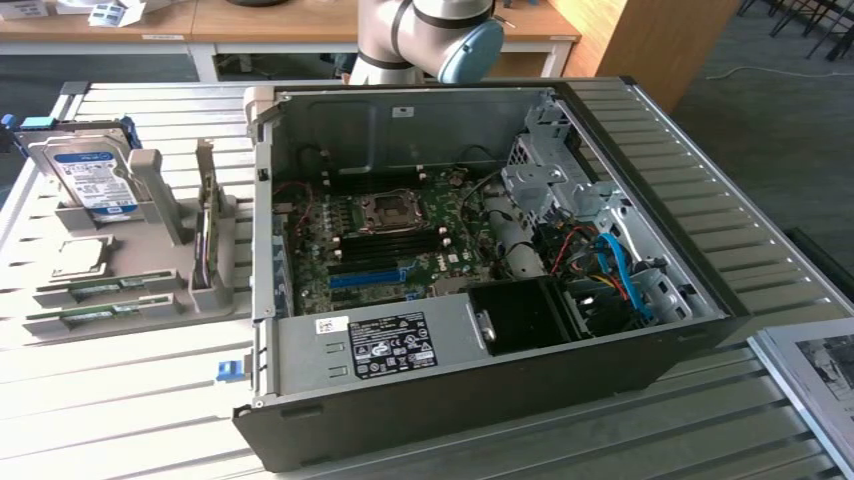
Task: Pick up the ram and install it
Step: 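Pick up the ram and move it above insertion slot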
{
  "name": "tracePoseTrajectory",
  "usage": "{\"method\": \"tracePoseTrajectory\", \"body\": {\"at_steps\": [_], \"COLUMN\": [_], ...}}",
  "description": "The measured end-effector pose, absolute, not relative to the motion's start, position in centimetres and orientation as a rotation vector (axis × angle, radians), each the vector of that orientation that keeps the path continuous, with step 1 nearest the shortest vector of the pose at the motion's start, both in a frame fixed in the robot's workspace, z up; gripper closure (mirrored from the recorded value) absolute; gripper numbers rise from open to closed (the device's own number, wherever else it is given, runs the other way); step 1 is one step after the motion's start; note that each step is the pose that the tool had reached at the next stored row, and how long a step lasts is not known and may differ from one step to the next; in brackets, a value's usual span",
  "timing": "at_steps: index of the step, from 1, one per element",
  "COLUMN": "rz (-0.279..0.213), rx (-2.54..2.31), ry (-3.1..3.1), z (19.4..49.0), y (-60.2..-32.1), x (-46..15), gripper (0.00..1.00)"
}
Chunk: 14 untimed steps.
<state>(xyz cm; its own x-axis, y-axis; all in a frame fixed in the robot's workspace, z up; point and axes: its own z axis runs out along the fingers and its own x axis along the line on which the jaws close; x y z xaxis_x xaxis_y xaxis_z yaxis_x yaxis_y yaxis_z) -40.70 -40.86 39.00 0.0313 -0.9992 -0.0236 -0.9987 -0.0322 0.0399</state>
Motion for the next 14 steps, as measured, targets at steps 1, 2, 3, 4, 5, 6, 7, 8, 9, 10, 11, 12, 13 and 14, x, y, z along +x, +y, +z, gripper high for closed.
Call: {"method": "tracePoseTrajectory", "body": {"at_steps": [1,2,3,4,5,6,7,8,9,10,11,12,13,14], "rz": [-0.070,-0.070,-0.070,-0.070,-0.070,-0.070,-0.070,-0.070,-0.070,-0.070,-0.070,-0.070,-0.070,-0.070], "rx": [2.247,2.247,2.247,2.247,2.247,2.247,2.247,2.247,2.247,2.247,2.247,2.247,2.247,2.247], "ry": [-2.177,-2.177,-2.177,-2.177,-2.177,-2.177,-2.177,-2.177,-2.177,-2.177,-2.177,-2.177,-2.177,-2.177], "z": [39.00,39.00,39.00,39.00,39.00,39.00,39.00,39.00,39.00,39.00,39.00,39.00,39.00,39.00], "y": [-40.86,-40.86,-40.86,-40.86,-40.86,-40.86,-40.86,-40.86,-40.86,-40.86,-40.86,-40.86,-40.86,-40.86], "x": [-40.70,-40.70,-40.70,-40.70,-40.70,-40.70,-40.70,-40.70,-40.70,-40.70,-40.70,-40.70,-40.70,-40.70], "gripper": [0.90,0.90,0.90,0.90,0.90,0.90,0.90,0.89,0.89,0.84,0.84,0.76,0.76,0.76]}}
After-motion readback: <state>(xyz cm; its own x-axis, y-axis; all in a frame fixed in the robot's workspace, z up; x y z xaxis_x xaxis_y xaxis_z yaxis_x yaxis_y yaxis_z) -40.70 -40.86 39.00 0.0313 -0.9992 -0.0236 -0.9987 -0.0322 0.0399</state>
